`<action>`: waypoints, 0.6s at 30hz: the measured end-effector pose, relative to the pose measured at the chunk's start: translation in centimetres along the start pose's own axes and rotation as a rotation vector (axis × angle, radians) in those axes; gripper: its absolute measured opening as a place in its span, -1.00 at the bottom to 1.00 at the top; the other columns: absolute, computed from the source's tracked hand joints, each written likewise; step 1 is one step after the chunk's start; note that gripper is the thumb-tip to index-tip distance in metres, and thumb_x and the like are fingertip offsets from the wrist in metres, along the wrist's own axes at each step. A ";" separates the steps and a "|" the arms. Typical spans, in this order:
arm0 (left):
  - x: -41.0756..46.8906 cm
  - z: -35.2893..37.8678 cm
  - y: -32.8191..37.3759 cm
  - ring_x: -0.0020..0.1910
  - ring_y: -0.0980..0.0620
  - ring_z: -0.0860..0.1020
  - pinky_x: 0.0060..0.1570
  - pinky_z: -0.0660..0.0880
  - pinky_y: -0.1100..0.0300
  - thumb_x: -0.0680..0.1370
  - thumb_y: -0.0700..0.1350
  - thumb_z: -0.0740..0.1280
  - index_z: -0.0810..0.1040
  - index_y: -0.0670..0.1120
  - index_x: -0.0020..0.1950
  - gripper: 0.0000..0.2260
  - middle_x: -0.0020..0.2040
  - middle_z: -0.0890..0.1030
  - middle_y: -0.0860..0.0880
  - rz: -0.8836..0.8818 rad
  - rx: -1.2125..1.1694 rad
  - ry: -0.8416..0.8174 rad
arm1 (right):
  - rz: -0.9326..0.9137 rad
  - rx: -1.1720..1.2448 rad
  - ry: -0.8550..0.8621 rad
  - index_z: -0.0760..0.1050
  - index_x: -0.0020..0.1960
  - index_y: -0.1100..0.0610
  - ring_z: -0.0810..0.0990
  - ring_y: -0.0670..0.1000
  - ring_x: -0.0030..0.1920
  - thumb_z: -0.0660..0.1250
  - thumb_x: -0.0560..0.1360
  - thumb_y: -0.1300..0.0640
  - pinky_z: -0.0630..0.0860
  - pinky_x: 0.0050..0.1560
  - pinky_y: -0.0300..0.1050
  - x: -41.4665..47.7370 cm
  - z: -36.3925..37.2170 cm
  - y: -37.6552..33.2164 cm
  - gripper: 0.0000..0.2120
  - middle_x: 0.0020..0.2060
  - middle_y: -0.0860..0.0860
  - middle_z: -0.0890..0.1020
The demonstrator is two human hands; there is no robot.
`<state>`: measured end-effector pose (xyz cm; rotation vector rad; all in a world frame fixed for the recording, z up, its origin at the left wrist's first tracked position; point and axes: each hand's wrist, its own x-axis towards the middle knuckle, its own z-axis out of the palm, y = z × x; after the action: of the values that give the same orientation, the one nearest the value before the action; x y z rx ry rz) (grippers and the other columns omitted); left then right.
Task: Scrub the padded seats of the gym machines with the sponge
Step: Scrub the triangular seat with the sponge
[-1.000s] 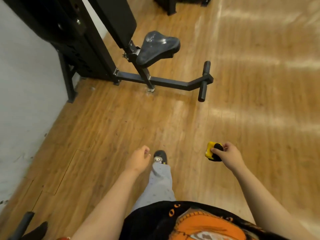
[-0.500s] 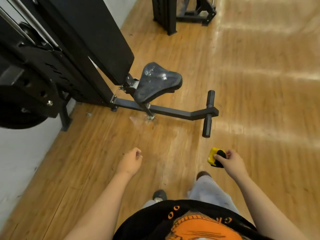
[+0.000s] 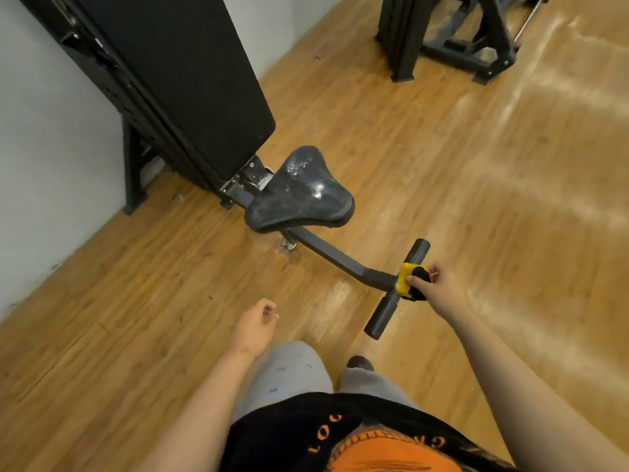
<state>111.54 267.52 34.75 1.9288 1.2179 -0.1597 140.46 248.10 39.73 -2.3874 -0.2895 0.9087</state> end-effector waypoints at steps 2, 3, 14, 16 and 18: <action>1.0 0.1 0.8 0.01 -0.01 0.53 0.02 0.44 0.13 0.60 -0.16 0.27 0.48 -0.05 0.05 -0.94 -0.01 0.55 -0.01 -0.044 -0.009 0.025 | -0.025 -0.006 -0.013 0.39 0.01 0.17 0.54 0.12 -0.13 0.40 0.49 -0.01 0.47 -0.17 0.02 1.8 -0.7 -0.9 -0.70 -0.12 0.13 0.54; 1.6 0.3 1.1 0.00 -0.02 0.54 0.01 0.44 0.13 0.60 -0.17 0.27 0.48 -0.06 0.06 -0.94 -0.02 0.54 -0.01 -0.054 -0.007 0.026 | -0.028 -0.014 -0.017 0.40 0.01 0.18 0.55 0.14 -0.11 0.40 0.49 -0.01 0.50 -0.12 0.07 2.7 -0.7 -1.2 -0.69 -0.11 0.14 0.55; 13.8 0.7 7.2 -0.05 0.02 0.54 0.05 0.50 0.09 0.60 -0.18 0.23 0.47 -0.01 0.03 -0.92 -0.05 0.55 0.04 -0.164 -0.026 -0.044 | -0.028 -0.192 -0.248 0.37 -0.04 0.12 0.51 0.02 -0.23 0.43 0.46 -0.02 0.42 -0.28 -0.09 13.8 0.9 -6.2 -0.70 -0.23 0.02 0.52; 16.7 -0.9 8.6 -0.04 -0.01 0.55 0.06 0.50 0.06 0.58 -0.20 0.23 0.46 -0.01 0.00 -0.91 -0.03 0.58 0.01 -0.154 -0.037 -0.021 | -0.046 -0.182 -0.229 0.38 -0.01 0.12 0.54 0.03 -0.22 0.42 0.48 -0.03 0.44 -0.28 -0.07 16.8 0.2 -9.0 -0.70 -0.20 0.03 0.55; 19.4 -2.7 10.0 -0.02 -0.04 0.56 0.06 0.49 0.08 0.57 -0.21 0.24 0.47 -0.05 0.03 -0.91 0.00 0.60 -0.02 -0.147 -0.041 0.010 | -0.077 -0.145 -0.218 0.37 0.02 0.12 0.55 0.02 -0.20 0.41 0.48 -0.03 0.46 -0.30 -0.10 19.6 -0.5 -12.0 -0.70 -0.17 0.02 0.56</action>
<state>128.78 280.97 32.61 1.8065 1.3604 -0.2001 155.41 265.20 36.28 -2.3897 -0.5444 1.1489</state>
